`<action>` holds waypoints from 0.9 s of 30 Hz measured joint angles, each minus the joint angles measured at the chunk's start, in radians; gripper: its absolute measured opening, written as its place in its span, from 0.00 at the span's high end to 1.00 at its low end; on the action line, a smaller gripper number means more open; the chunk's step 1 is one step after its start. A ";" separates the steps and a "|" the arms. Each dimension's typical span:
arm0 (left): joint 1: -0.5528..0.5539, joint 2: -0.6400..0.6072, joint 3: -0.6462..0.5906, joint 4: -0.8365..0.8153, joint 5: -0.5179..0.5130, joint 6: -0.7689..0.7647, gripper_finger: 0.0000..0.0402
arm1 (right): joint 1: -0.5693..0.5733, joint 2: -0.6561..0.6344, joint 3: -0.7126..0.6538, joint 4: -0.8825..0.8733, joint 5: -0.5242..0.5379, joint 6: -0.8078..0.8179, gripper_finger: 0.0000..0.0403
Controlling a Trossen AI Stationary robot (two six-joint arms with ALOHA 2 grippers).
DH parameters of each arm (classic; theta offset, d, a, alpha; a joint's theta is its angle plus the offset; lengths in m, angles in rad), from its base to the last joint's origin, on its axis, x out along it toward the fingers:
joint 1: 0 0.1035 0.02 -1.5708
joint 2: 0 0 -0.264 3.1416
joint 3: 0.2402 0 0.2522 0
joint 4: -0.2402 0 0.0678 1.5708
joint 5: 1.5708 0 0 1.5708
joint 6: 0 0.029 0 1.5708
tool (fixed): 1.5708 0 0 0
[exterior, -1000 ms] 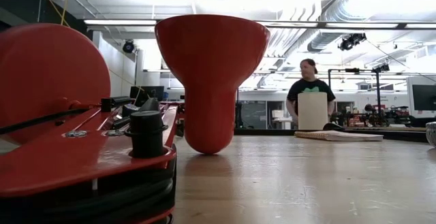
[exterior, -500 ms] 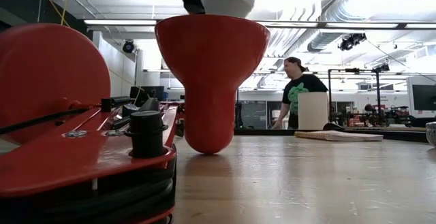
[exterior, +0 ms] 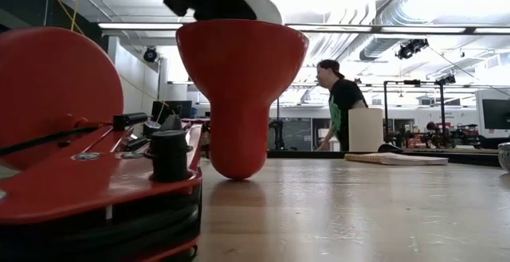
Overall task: Screw lightbulb
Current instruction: Insert the lightbulb into the lamp
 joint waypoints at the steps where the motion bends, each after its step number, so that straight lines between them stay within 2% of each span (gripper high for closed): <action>1: 0.000 0.000 -0.011 0.010 -0.001 -0.013 0.52 | 0.000 0.000 0.000 0.000 0.000 0.007 0.43; 8: -0.010 0.000 -0.044 0.013 -0.076 -0.022 0.52 | 0.000 0.000 0.000 0.010 0.003 0.044 0.43; 15: -0.012 -0.001 -0.046 0.011 -0.094 -0.022 0.52 | 0.019 0.007 0.000 0.107 0.002 0.085 0.43; 19: -0.014 -0.003 -0.046 0.008 -0.091 -0.022 0.52 | 0.055 0.057 0.001 0.138 -0.002 0.103 0.45; 23: -0.014 -0.003 -0.046 0.008 -0.090 -0.021 0.52 | 0.091 0.149 0.000 0.130 -0.004 0.122 0.57; 27: -0.014 -0.003 -0.047 0.008 -0.090 -0.022 0.52 | 0.125 0.236 0.000 0.132 -0.008 0.125 0.84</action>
